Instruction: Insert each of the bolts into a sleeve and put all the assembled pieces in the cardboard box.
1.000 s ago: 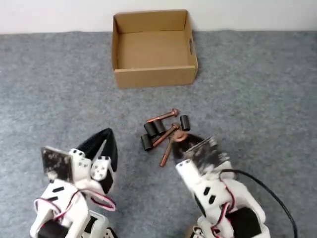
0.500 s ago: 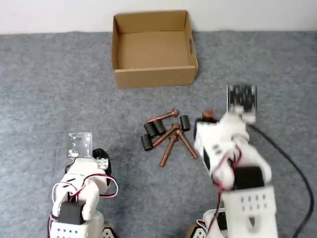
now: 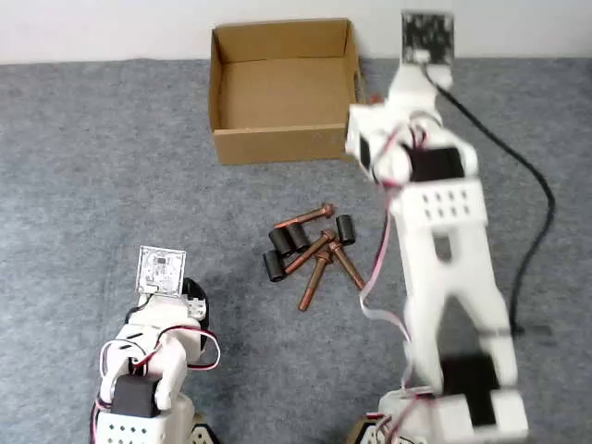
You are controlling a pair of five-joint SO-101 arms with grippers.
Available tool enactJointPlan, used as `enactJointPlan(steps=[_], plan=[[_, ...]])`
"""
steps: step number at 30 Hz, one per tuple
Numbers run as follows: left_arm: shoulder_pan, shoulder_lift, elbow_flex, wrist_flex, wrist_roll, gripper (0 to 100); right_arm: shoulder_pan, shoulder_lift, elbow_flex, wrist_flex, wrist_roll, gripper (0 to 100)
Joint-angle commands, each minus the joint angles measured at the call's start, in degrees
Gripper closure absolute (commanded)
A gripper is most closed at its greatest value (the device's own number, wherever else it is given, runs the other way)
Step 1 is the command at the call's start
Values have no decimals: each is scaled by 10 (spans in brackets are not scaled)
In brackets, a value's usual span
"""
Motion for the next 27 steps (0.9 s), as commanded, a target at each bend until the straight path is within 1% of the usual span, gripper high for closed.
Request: enactJointPlan(steps=[1,9,17,23,27], plan=[[-4,-3,-2,2,-5,995,7,110,-158,-39,-4,991],[-4,-2,-2,2,-5,995,6,371,-436,-86,-1,991],[-4,-2,-2,2,-5,995,-15,598,-653,-83,85,991],[-4,-2,-2,2,-5,995,-19,705,-714,-81,132,991],[-4,-2,-2,-6,-5,995,-22,728,-714,-42,146,977]])
